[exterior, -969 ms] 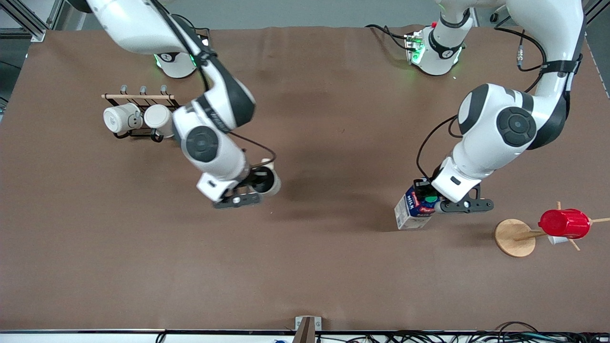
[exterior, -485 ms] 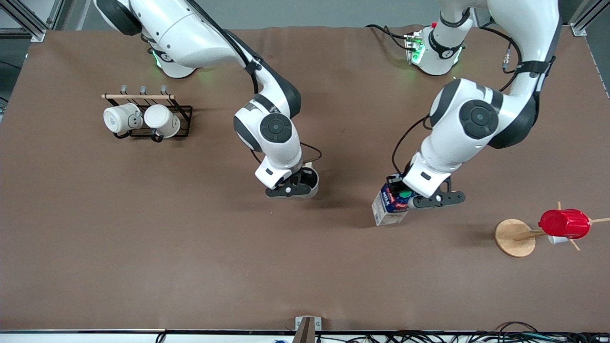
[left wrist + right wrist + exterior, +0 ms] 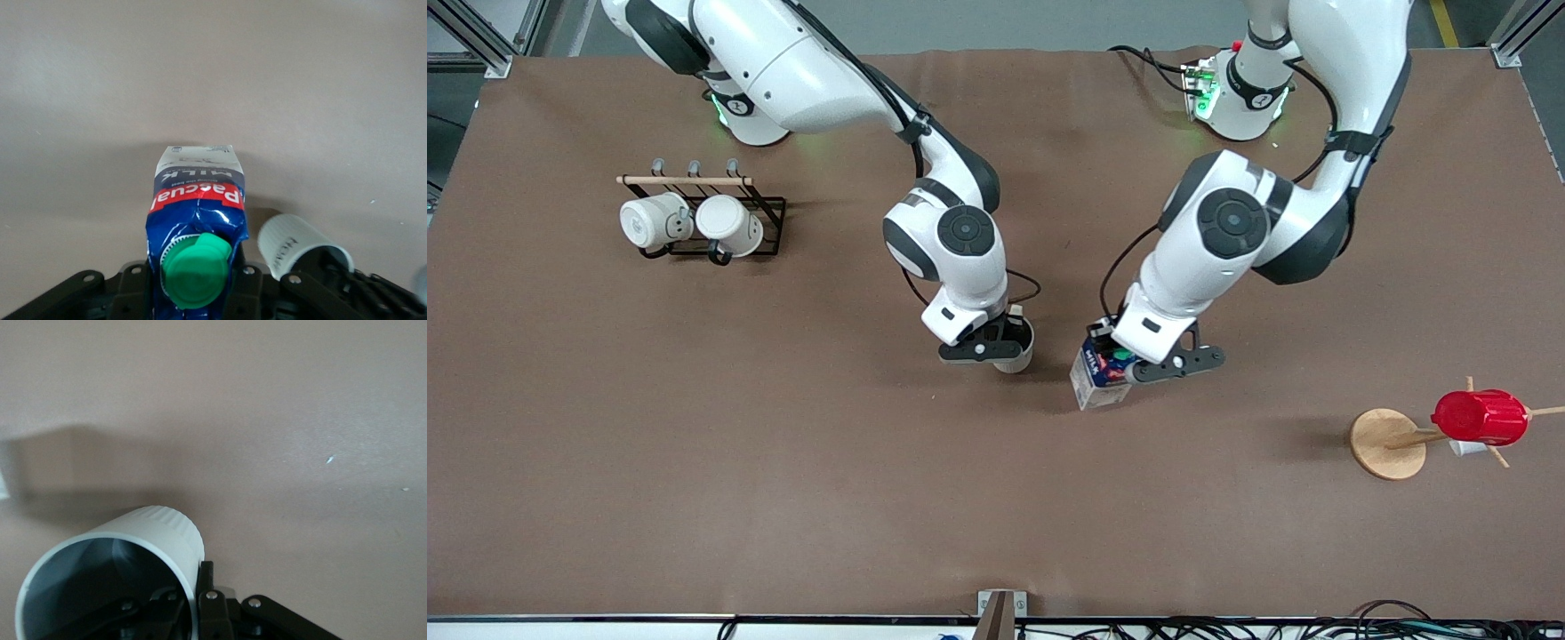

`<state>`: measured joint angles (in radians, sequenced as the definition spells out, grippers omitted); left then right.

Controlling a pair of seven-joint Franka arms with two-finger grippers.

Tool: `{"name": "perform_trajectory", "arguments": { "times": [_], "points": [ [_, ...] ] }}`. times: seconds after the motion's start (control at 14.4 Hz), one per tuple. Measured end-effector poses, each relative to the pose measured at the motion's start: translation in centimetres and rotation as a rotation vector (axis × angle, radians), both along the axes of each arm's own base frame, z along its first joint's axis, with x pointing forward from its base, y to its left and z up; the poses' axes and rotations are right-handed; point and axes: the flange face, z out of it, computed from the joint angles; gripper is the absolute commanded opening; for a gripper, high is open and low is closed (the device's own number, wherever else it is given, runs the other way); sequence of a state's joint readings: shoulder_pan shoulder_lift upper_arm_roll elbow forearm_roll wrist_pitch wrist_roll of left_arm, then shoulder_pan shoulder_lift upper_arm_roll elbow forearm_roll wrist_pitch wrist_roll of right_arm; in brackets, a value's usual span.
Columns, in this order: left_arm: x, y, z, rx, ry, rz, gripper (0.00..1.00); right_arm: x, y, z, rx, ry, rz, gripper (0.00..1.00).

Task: Place cup and milk on table
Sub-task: 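Carry the carton and the mug toward each other at the table middle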

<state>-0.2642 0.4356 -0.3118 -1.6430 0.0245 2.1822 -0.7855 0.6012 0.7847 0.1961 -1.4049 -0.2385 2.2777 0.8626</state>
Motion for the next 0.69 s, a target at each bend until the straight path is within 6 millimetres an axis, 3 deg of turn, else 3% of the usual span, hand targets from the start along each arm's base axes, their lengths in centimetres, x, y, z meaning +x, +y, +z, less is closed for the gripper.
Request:
{"name": "perform_trajectory", "arguments": {
  "times": [0.07,0.14,0.21,0.28,0.48,0.69],
  "points": [
    [-0.4,-0.7,-0.3,0.000,0.007,0.008,0.39,-0.2,0.2,-0.3,-0.001,-0.001,0.005,0.23],
    [-0.7,-1.3,-0.6,0.000,0.014,0.016,0.39,-0.4,0.4,-0.5,-0.001,-0.001,0.008,0.46],
    [-0.9,-1.7,-0.9,0.001,0.020,0.022,0.39,-0.4,0.4,-0.6,-0.001,0.000,0.009,0.79],
    [-1.2,-2.2,-1.1,0.001,0.025,0.029,0.39,-0.4,0.4,-0.6,-0.001,-0.001,0.008,1.00],
    [-1.9,-3.3,-1.3,0.001,0.034,0.042,0.39,0.0,0.4,0.0,0.005,-0.012,0.003,1.00],
    [-2.6,-4.1,-1.5,0.010,0.049,0.040,0.39,1.1,-0.6,2.2,-0.013,-0.014,-0.019,1.00]
  ]
}}
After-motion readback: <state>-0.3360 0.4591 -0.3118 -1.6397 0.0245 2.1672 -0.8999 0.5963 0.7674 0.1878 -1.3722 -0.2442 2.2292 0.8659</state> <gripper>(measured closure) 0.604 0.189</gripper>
